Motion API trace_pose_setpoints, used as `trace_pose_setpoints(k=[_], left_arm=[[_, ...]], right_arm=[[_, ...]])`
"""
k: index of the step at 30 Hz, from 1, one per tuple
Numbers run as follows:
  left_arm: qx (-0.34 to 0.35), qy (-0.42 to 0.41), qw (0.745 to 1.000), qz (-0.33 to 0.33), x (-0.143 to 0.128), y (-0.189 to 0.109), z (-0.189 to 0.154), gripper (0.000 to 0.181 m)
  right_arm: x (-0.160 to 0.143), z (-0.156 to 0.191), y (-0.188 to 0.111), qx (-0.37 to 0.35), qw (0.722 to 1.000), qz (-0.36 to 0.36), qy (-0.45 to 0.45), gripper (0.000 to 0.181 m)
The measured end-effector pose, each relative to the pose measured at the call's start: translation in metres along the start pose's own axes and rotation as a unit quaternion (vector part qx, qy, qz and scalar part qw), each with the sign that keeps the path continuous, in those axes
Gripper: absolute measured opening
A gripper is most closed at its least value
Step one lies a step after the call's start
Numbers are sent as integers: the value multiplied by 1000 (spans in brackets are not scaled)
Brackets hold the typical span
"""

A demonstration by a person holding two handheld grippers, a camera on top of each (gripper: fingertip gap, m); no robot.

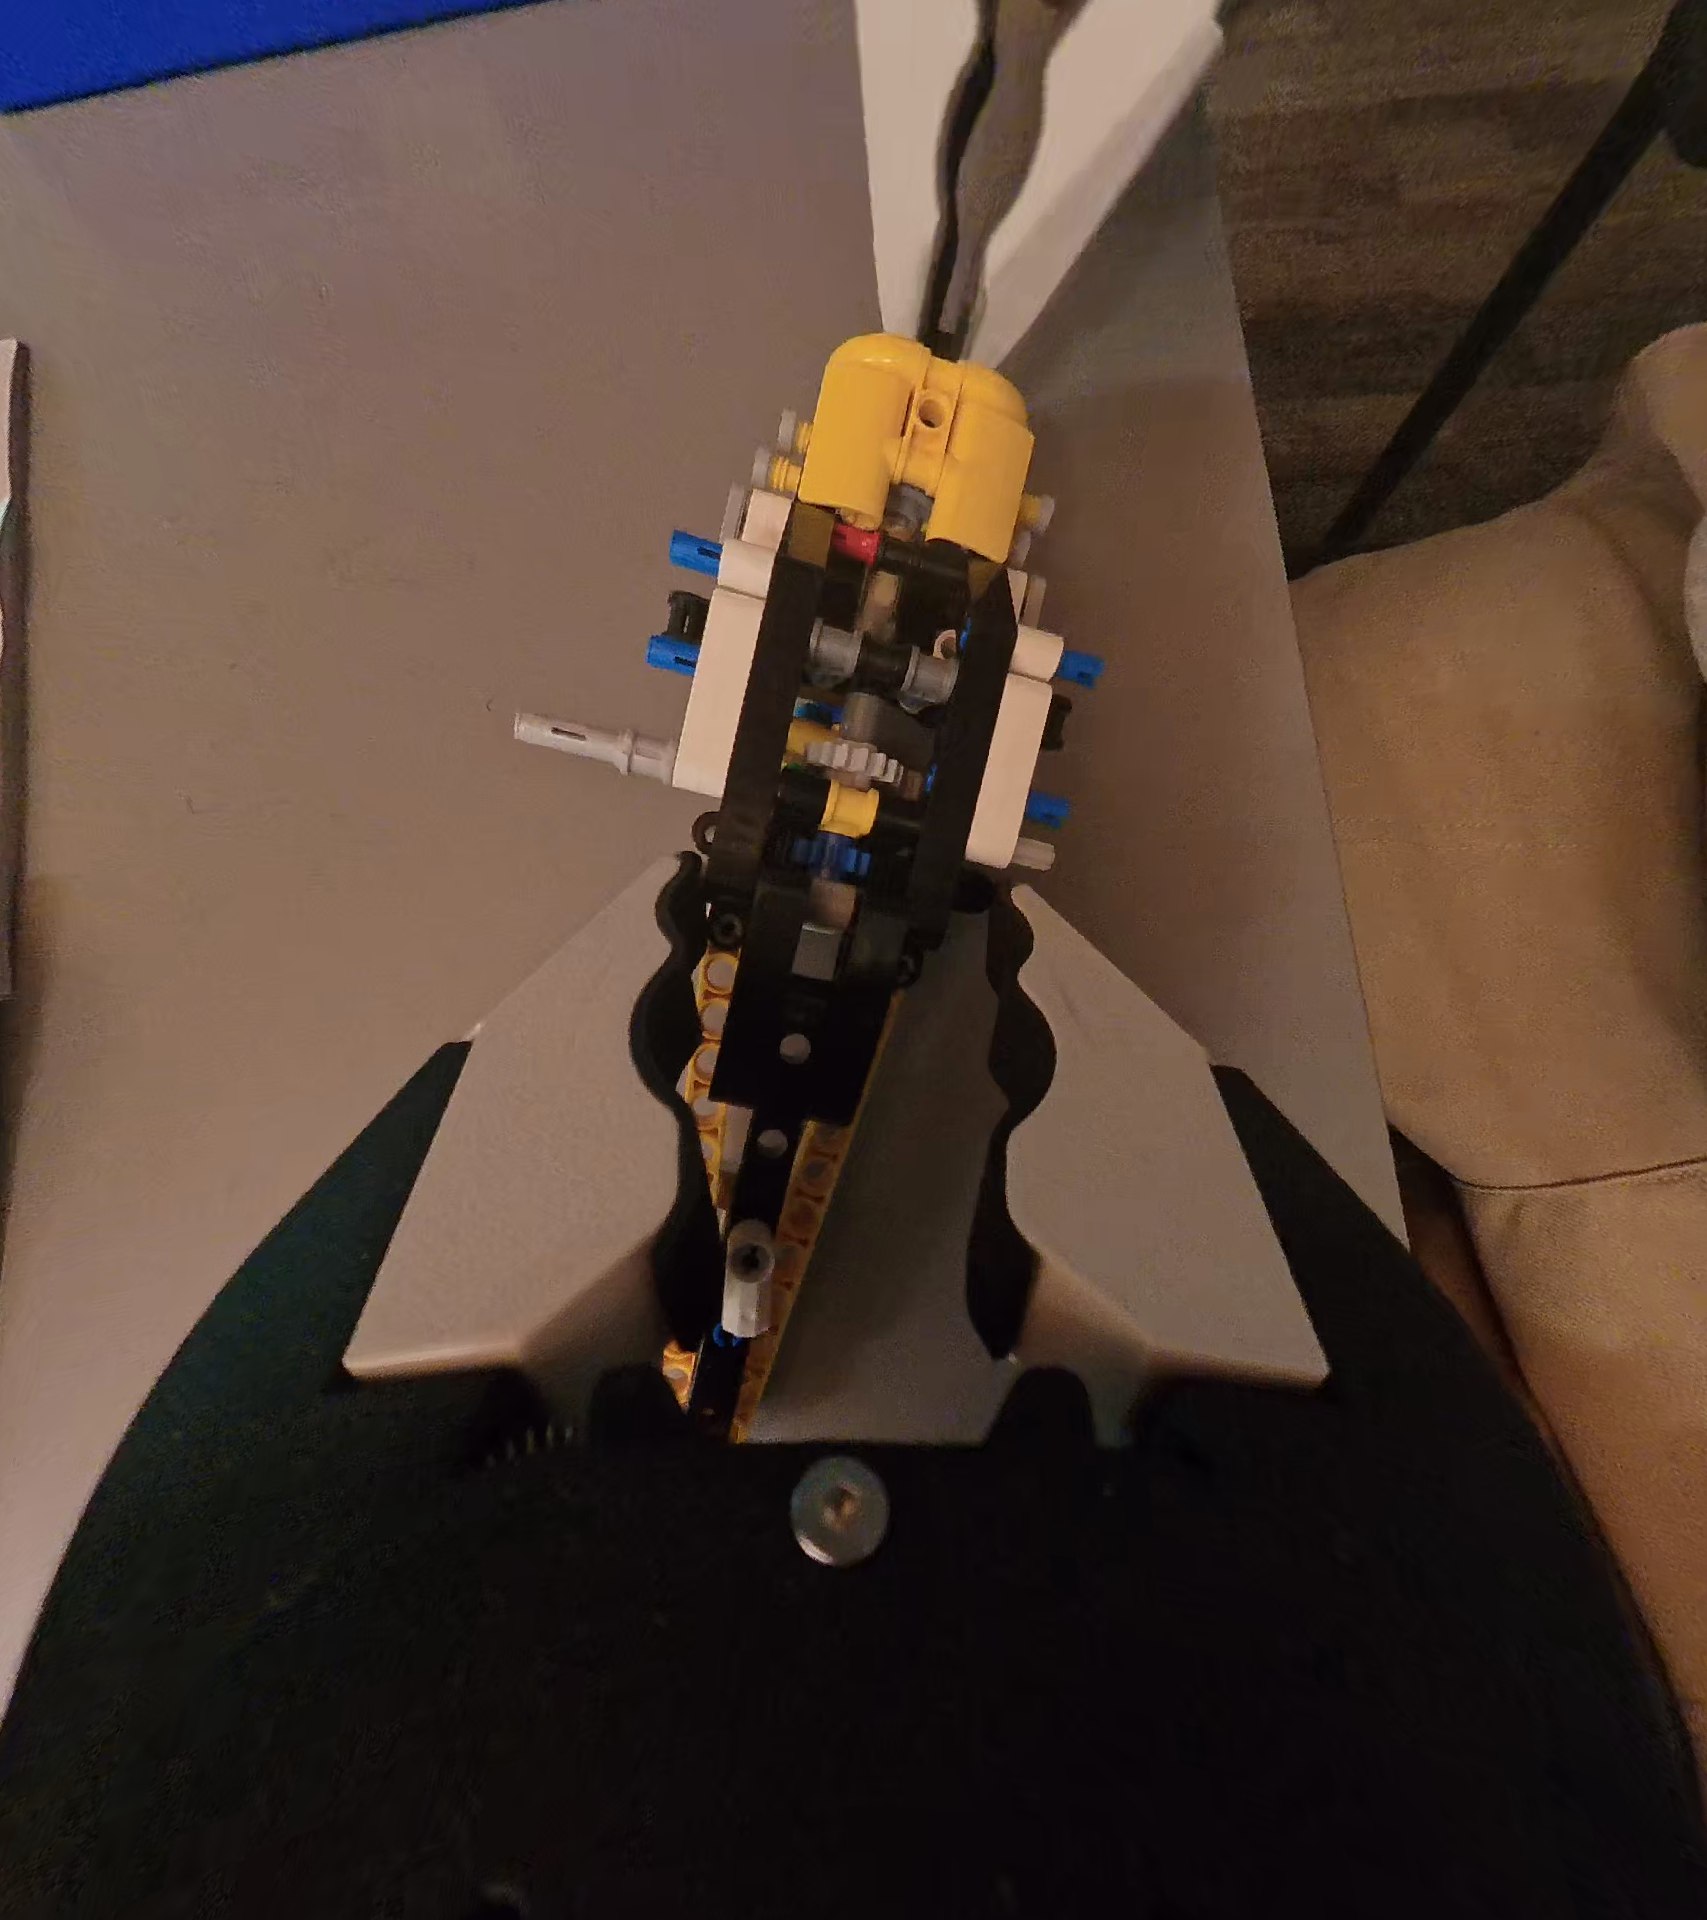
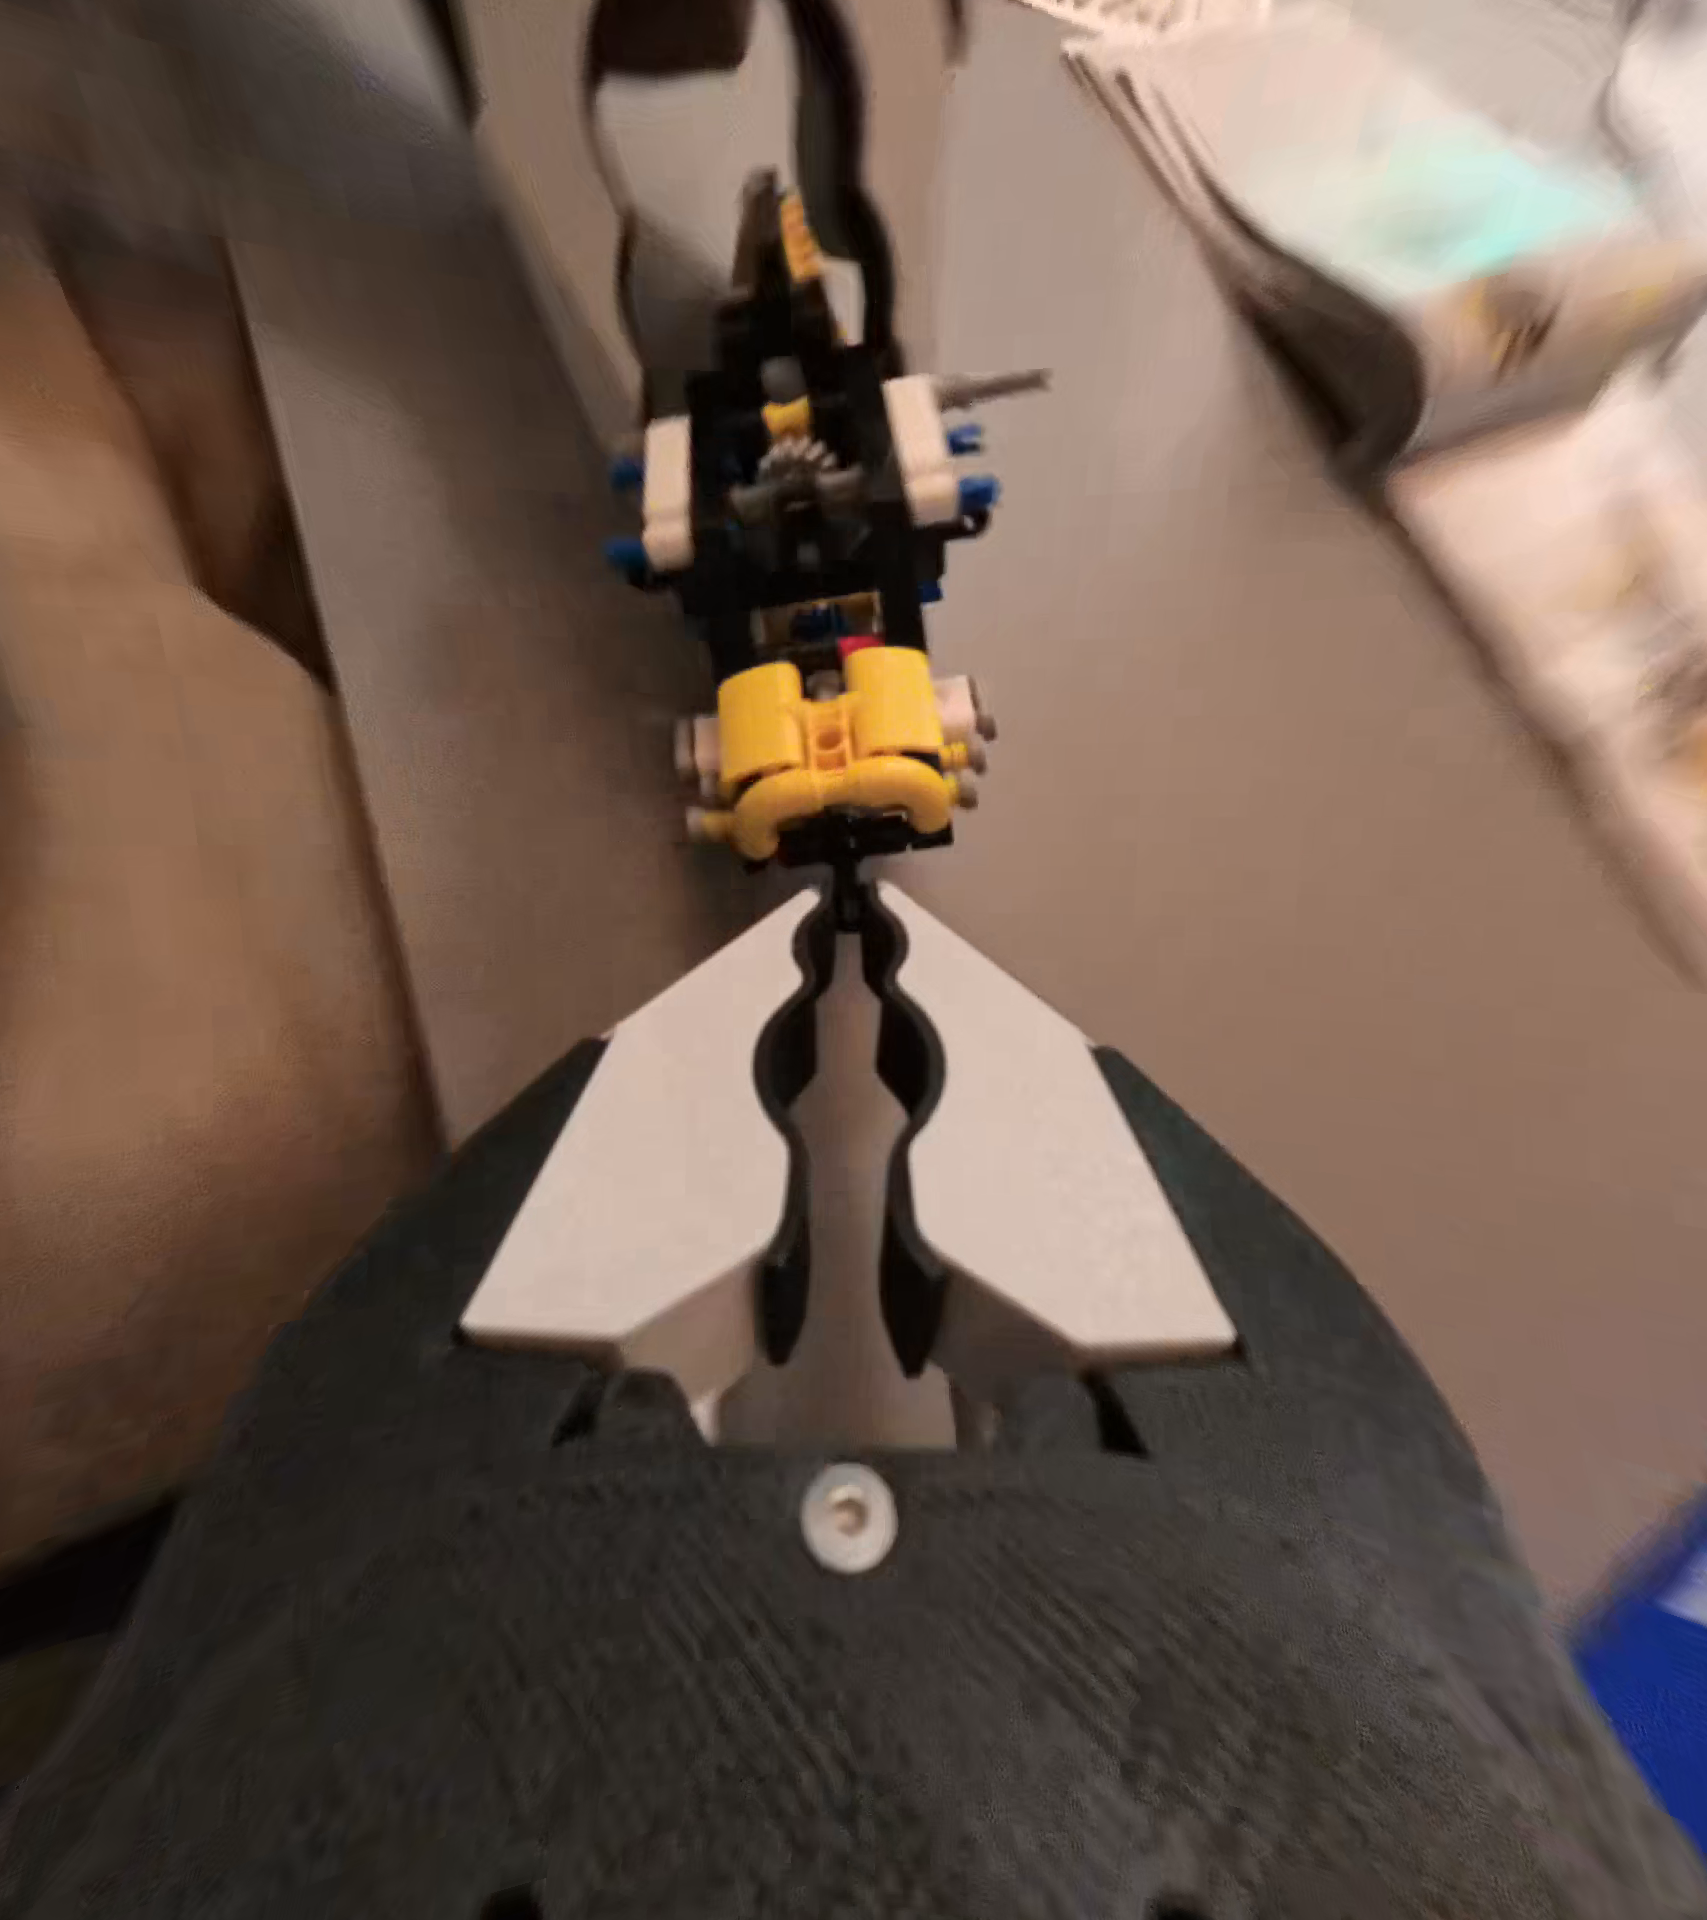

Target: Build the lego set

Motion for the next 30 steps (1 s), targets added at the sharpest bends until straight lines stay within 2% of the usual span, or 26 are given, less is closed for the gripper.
trace_pose_setpoints(k=[2,4,6,7,8,11,13,15,18,23,25,26,28,30], left_arm=[[0,1,1000,0,0,0,0,54],[0,-1,1000,1,0,0,0,54],[0,-3,1000,0,-1,-1,1,54],[0,-3,1000,0,-1,-1,1,54],[1,-3,1000,0,-1,-1,1,54],[2,0,1000,2,0,-1,0,54],[3,1,1000,2,0,-1,0,53],[2,2,1000,5,0,-1,0,53],[2,2,1000,4,0,-1,0,53],[2,3,1000,4,0,-1,0,53],[2,3,1000,4,0,-1,-1,53],[2,2,1000,4,0,-1,0,53],[2,2,1000,3,-1,-1,0,53],[2,1,1000,2,-1,-1,0,53]], right_arm=[[1,14,2,-90,980,20,-177,2],[-1,25,6,-170,929,45,-325,2],[-4,31,10,-216,887,56,-405,2],[-5,31,11,-220,884,56,-409,2],[-4,31,10,-213,893,54,-393,2],[1,24,8,-161,945,50,-281,2],[5,17,5,-107,977,48,-175,2],[8,7,3,-42,997,38,-51,2],[7,-8,3,55,989,27,133,3],[-3,-24,6,173,926,5,337,3],[-6,-26,7,191,912,-5,363,3],[-7,-26,7,187,917,-10,352,3],[-4,-23,6,160,941,-11,297,3],[1,-17,4,112,973,-5,203,3]])
Point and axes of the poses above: each gripper's, where its closed fingertips meet, y out along the fingers, x out of its top, z = x × y across the jaws, the point moved 9 cm from there along -y, back along the fingers, and after that the axes turned 7 degrees about y, right-handed, at the moved point
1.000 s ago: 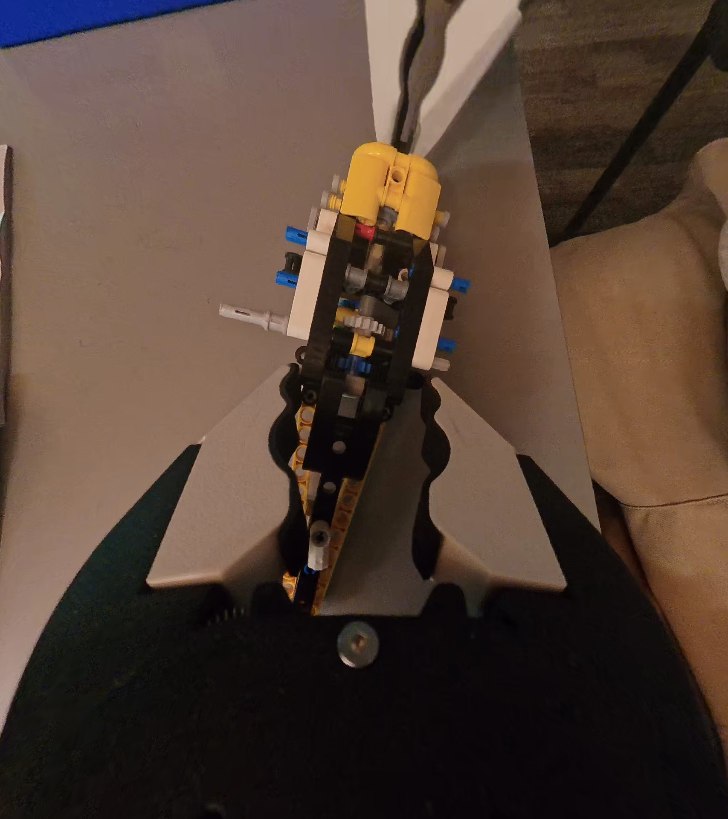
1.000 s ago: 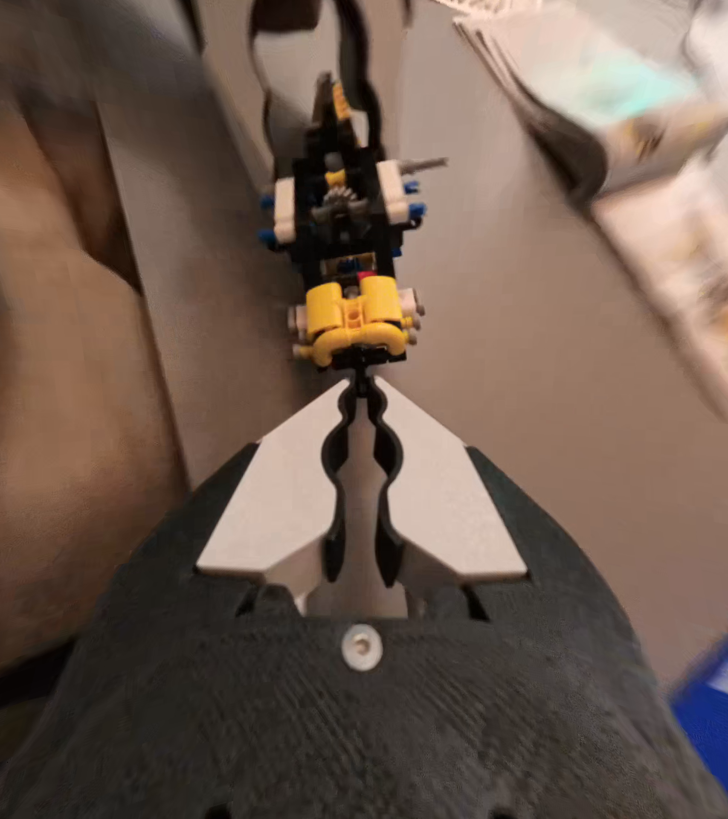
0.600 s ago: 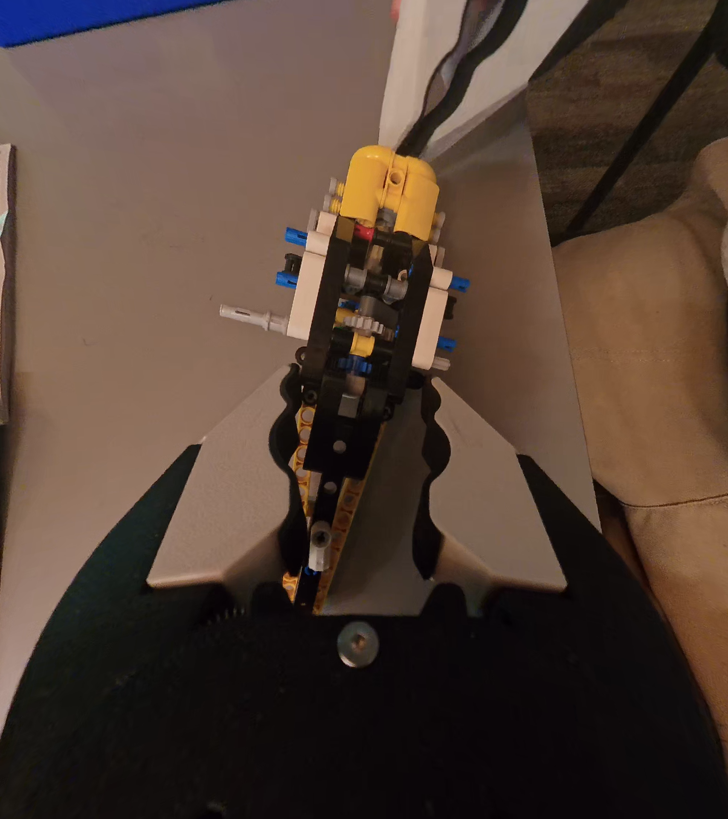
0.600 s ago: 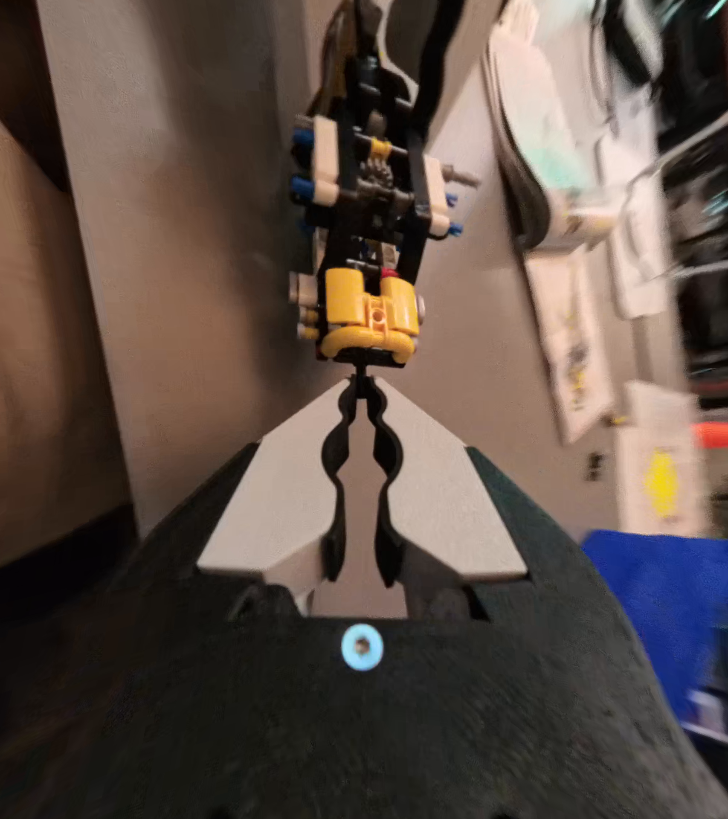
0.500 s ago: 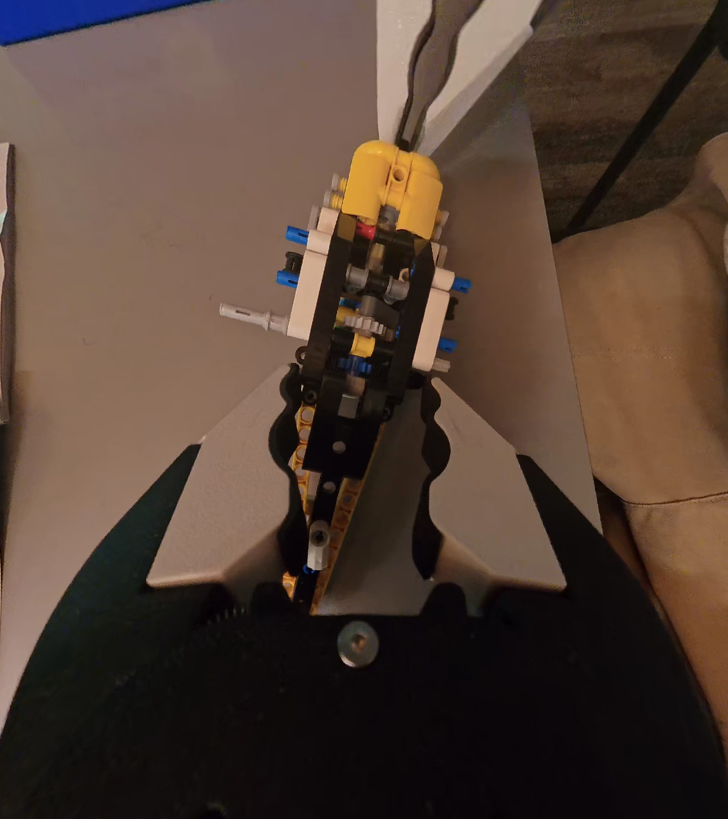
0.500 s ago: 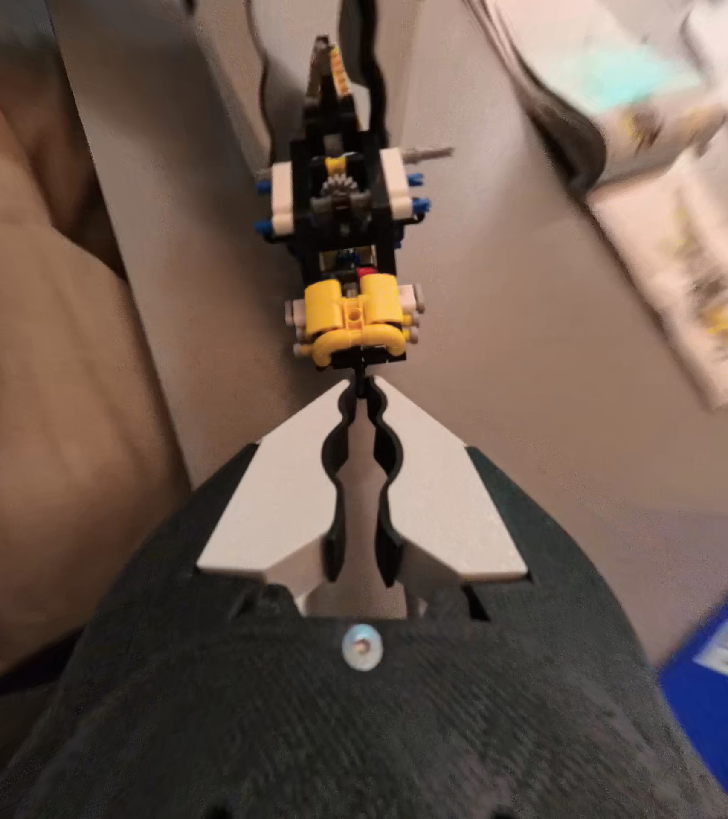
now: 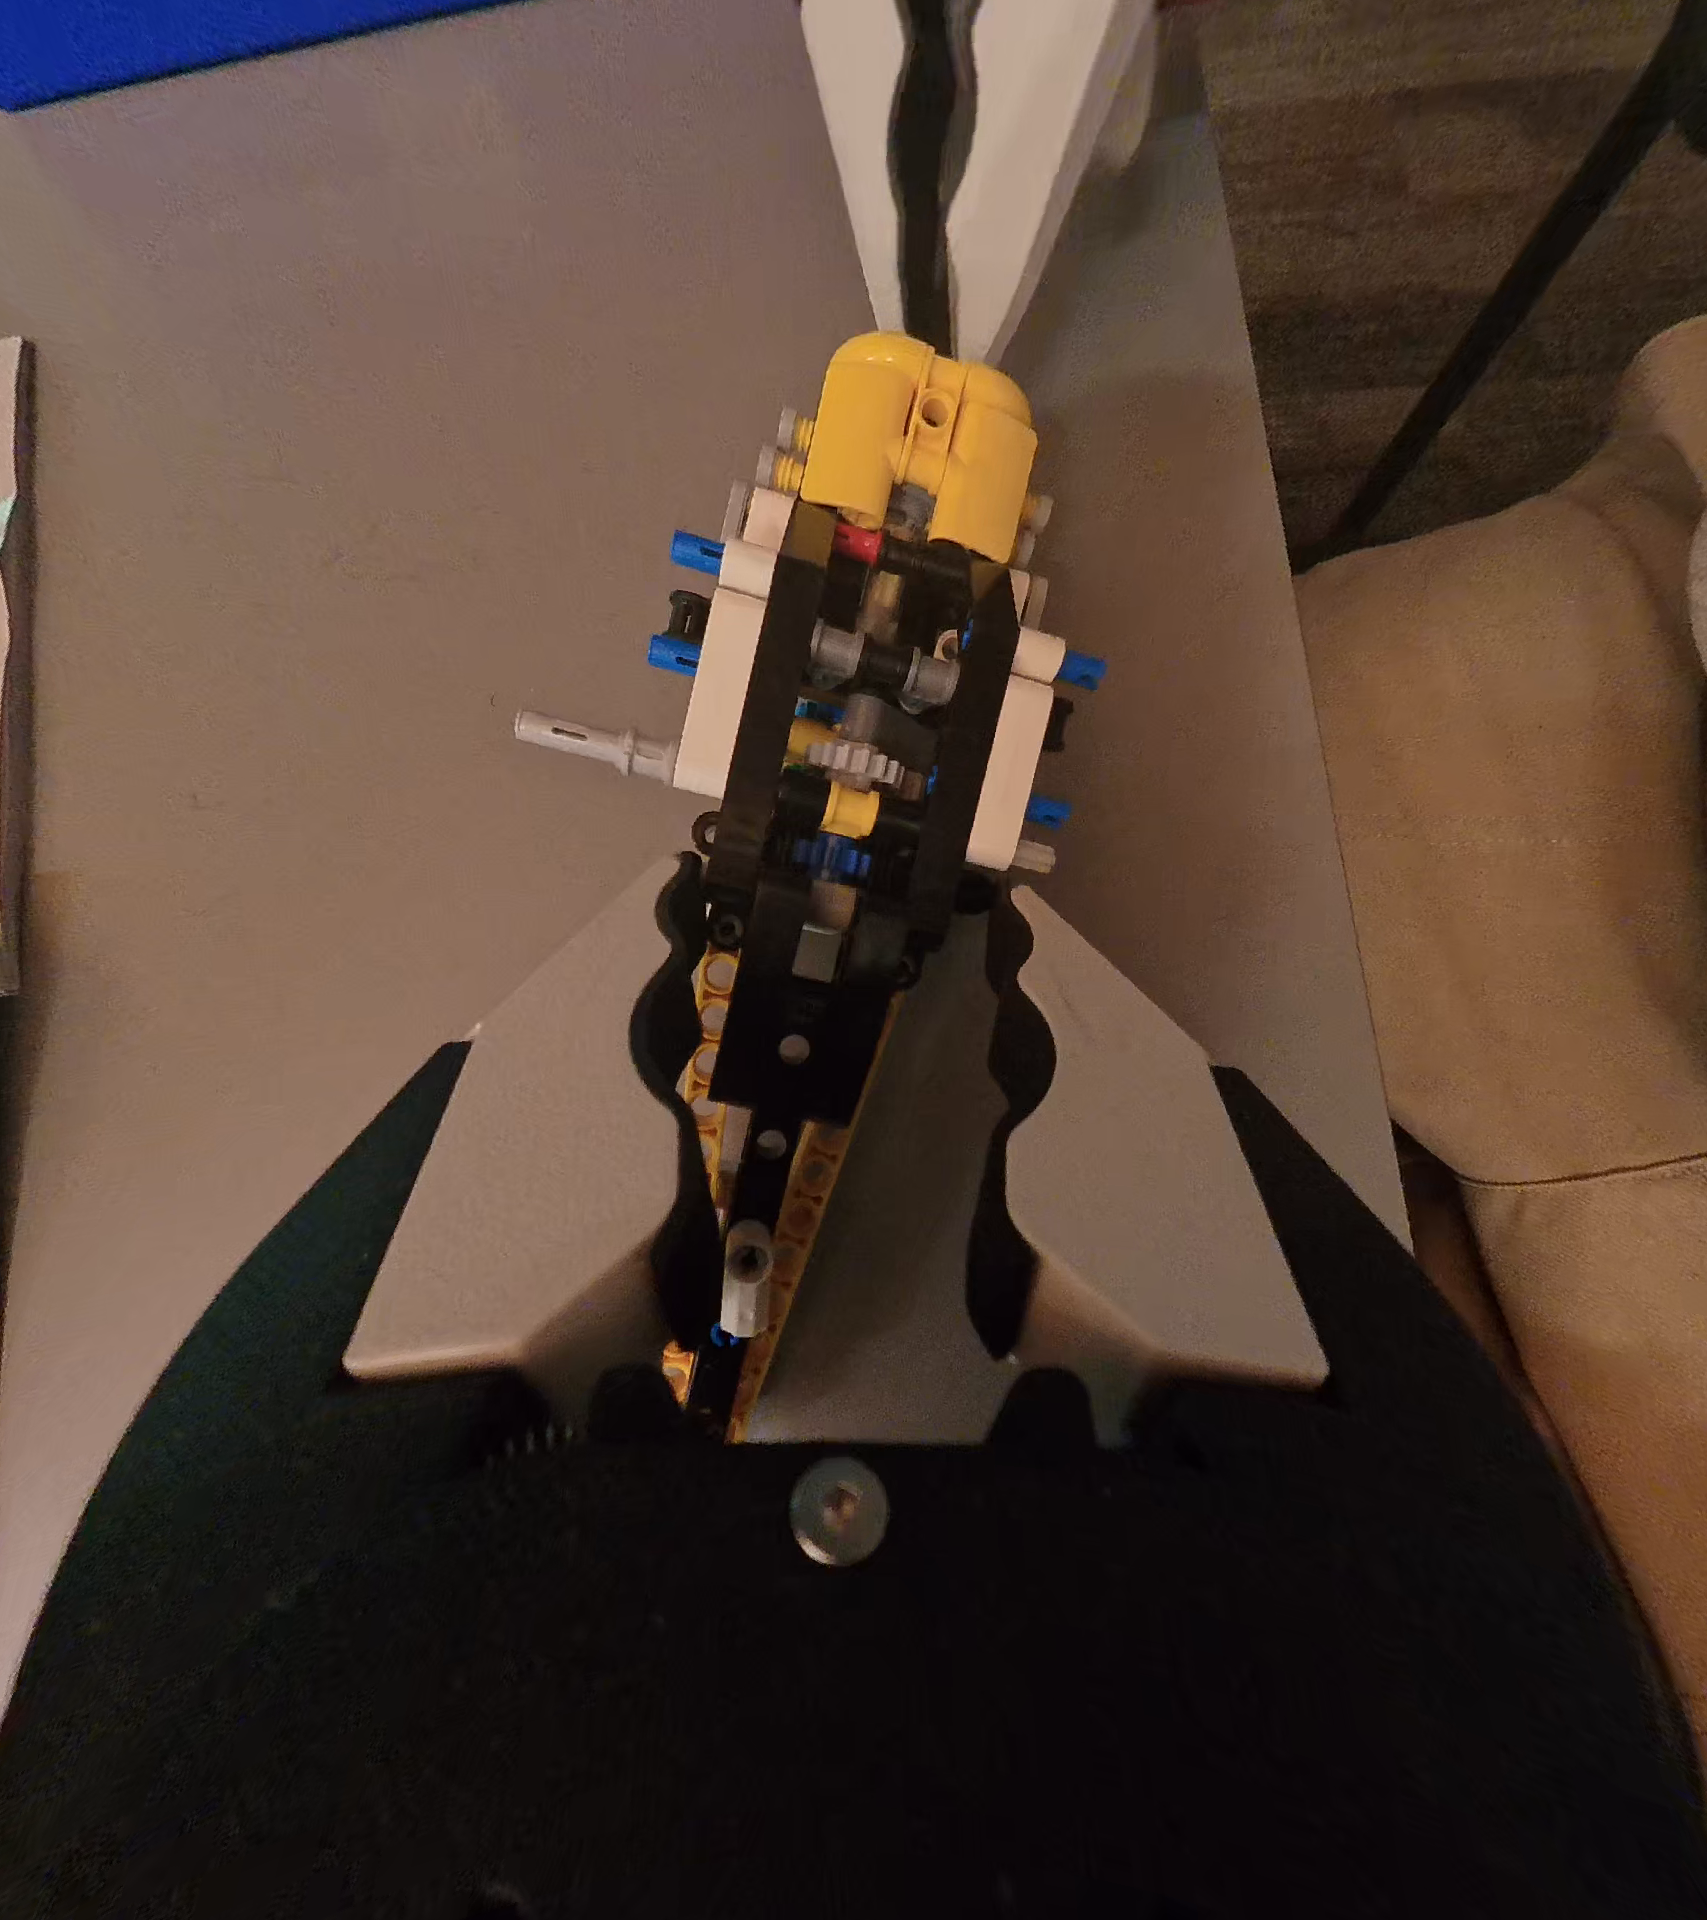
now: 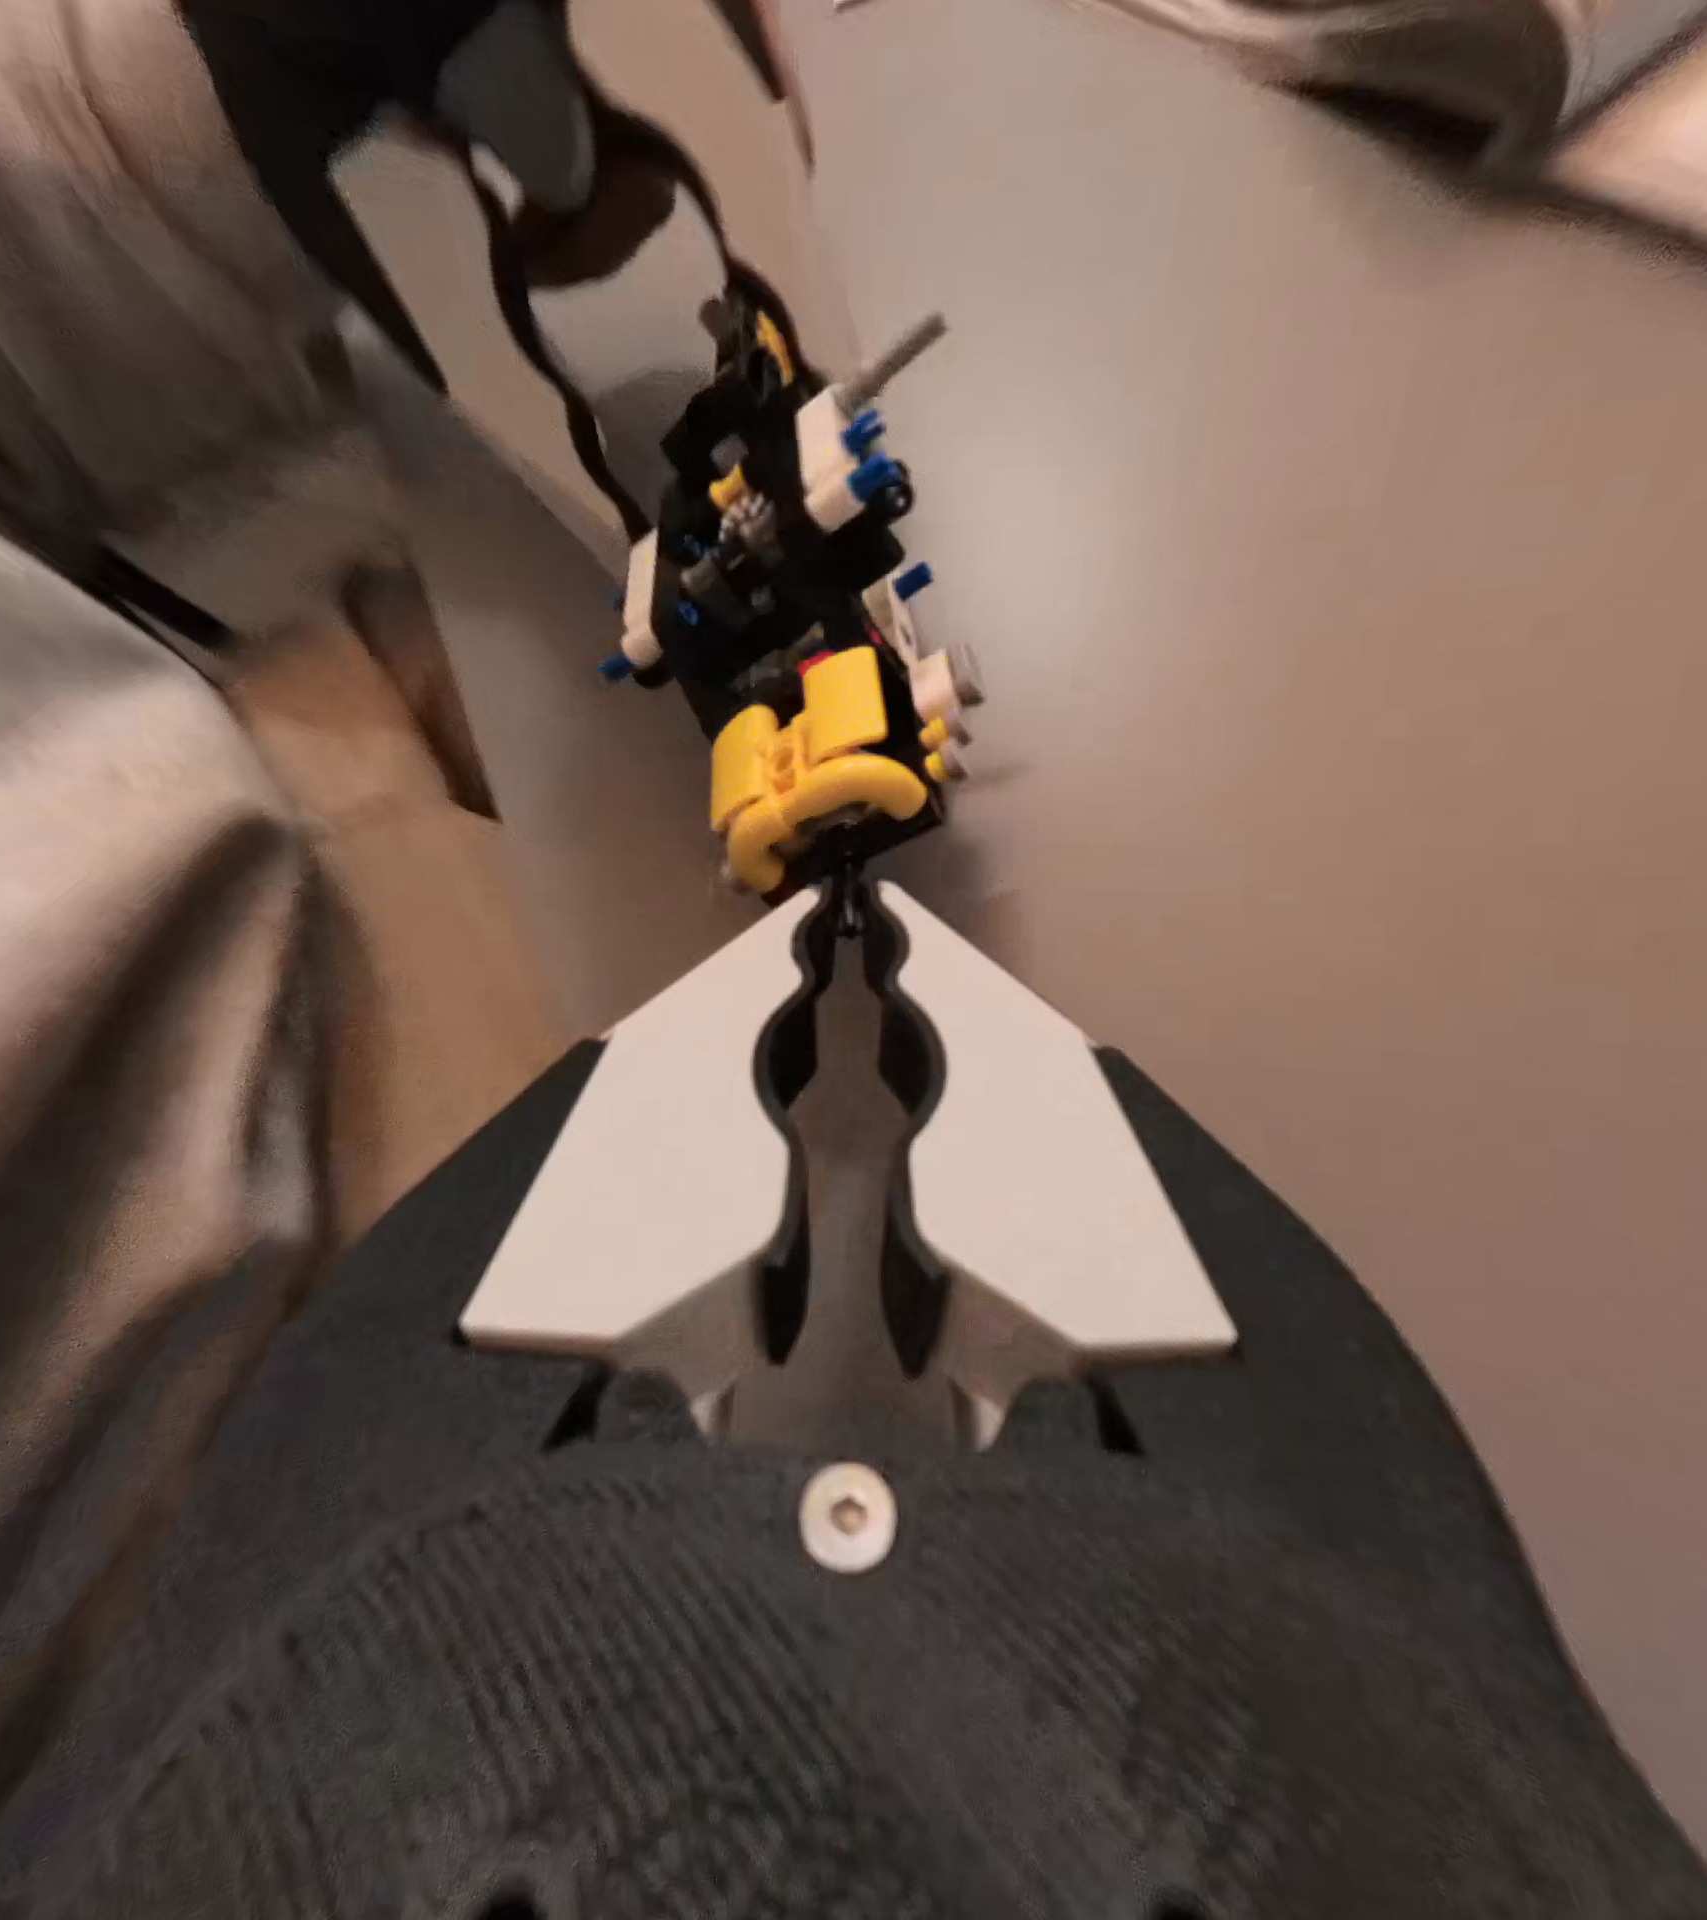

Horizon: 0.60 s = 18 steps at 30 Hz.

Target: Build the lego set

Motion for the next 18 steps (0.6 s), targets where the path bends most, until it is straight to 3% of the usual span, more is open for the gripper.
trace_pose_setpoints(k=[3,8,11,18], left_arm=[[1,0,1000,0,0,0,0,53],[0,-2,1000,-1,0,0,0,54],[0,-2,1000,-1,0,0,0,54],[0,-3,1000,-1,0,0,0,54]], right_arm=[[-1,17,2,-110,972,19,-205,3],[-15,38,13,-283,815,59,-501,2],[-23,41,17,-325,748,63,-575,2],[-30,43,21,-368,669,77,-641,2]])
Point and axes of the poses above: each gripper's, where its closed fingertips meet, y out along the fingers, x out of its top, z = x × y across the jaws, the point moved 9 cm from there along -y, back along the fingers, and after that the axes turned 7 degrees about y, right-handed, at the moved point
